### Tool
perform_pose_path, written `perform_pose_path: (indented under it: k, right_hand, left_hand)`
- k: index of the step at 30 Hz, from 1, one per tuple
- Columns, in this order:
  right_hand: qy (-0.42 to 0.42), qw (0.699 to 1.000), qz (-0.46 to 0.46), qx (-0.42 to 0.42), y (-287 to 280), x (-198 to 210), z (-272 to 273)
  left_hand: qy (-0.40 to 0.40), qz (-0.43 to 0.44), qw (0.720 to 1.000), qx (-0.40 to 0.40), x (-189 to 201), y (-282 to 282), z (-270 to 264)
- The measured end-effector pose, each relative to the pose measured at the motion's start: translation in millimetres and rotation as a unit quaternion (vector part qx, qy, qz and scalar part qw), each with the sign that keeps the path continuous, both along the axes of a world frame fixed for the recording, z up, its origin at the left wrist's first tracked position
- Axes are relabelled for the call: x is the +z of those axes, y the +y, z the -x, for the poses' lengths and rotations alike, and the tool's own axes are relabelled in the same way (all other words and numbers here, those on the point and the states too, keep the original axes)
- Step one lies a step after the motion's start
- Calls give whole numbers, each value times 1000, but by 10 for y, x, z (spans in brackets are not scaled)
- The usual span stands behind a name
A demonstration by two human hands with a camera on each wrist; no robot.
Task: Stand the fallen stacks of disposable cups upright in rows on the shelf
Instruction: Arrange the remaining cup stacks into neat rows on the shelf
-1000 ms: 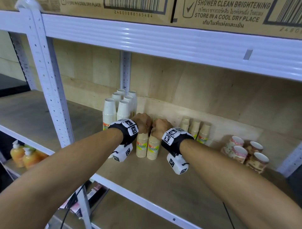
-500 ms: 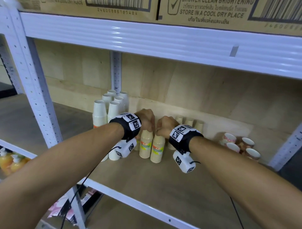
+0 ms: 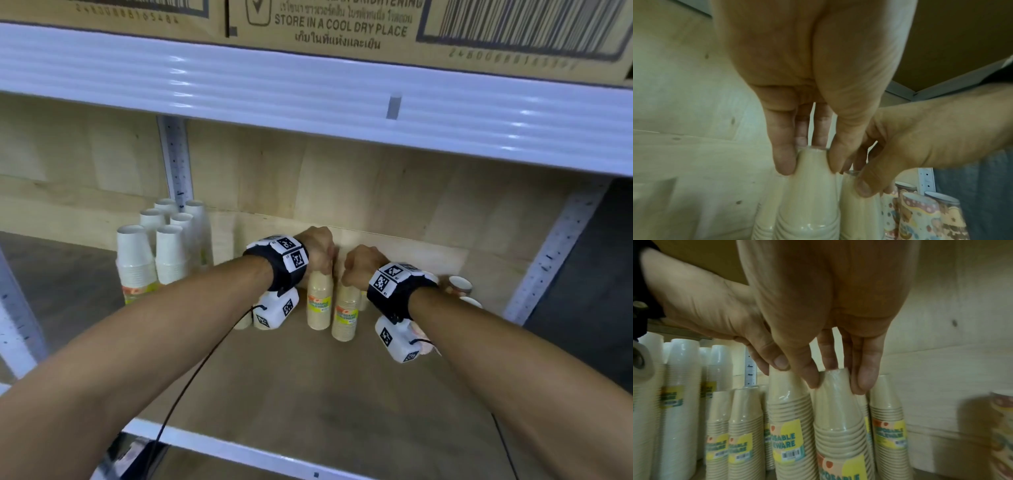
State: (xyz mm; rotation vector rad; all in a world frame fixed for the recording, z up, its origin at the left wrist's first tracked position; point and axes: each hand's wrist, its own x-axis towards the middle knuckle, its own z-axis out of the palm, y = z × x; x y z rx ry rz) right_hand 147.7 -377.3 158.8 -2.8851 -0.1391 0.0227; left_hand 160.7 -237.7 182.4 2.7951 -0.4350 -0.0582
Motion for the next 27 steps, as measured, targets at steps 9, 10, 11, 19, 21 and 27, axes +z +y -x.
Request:
perform_pose_path:
  k: [9, 10, 11, 19, 21, 27]
  right_hand:
    - [-21, 999, -10, -34, -324, -133, -206]
    - [-26, 999, -15, -40, -338, -157, -235]
    - [-29, 998, -22, -49, -351, -184, -267]
    - [-30, 998, -38, -36, -378, -253, -407]
    - [-30, 998, -43, -29, -394, -269, -430]
    - [-28, 998, -52, -30, -433, -272, -473]
  left_hand:
    - [-11, -12, 999, -31, -135, -371, -231]
    - [-15, -15, 999, -34, -152, -398, -256]
    - [-21, -19, 999, -37, -171, -419, -281]
    - [-36, -21, 998, -47, -348, -522, -477]
    - [-38, -19, 998, -42, -382, -547, -519]
    - [-25, -10, 999, -30, -420, -597, -655]
